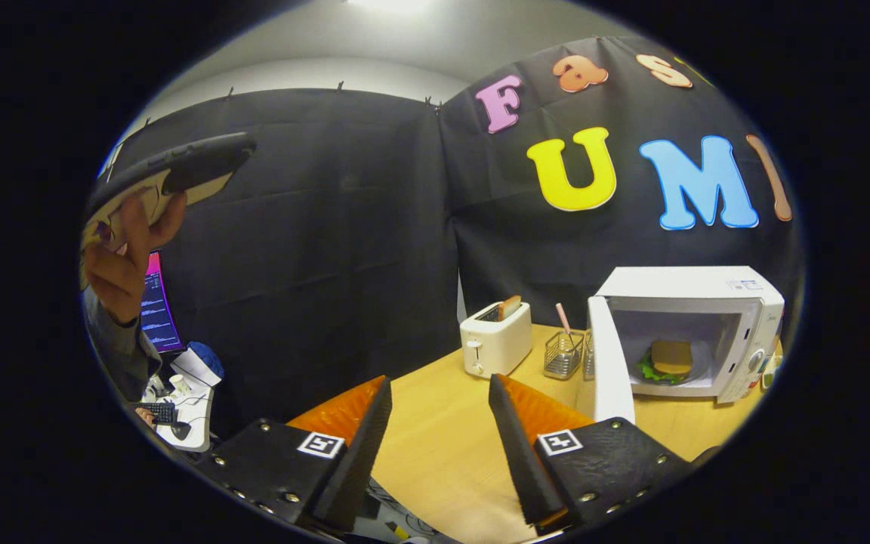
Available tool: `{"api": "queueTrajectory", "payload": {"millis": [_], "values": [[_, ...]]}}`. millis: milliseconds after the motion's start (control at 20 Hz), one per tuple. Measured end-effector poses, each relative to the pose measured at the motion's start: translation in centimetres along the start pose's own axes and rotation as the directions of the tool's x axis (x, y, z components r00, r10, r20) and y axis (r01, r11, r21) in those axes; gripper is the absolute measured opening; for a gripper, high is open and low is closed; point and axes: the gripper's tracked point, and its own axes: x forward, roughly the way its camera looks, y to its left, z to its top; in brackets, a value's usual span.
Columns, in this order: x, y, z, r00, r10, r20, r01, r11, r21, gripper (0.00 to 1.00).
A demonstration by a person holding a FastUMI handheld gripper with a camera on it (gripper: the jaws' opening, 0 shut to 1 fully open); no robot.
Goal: Open the microwave, put the food inside, and close the microwave door.
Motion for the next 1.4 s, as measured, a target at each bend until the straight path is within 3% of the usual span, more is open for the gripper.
{"api": "queueTrajectory", "payload": {"millis": [50, 100, 150, 250, 700, 1400], "values": [[0.4, -0.1, -0.8, 1.0, -0.004, -0.018, 0.004, 1.0, -0.001, 0.59], [0.7, -0.4, -1.7, 0.999, -0.015, -0.038, 0.015, 1.0, -0.006, 0.47], [0.8, -1.0, -2.5, 0.998, -0.039, -0.056, 0.039, 0.999, -0.008, 0.24], [1.3, -1.7, -4.0, 0.995, -0.054, -0.088, 0.055, 0.998, 0.008, 0.01], [1.5, -6.0, -6.2, 0.979, -0.124, -0.162, 0.135, 0.989, 0.058, 0.01], [-2.5, -14.4, -6.9, 0.931, -0.289, -0.223, 0.305, 0.951, 0.042, 0.01]]}}
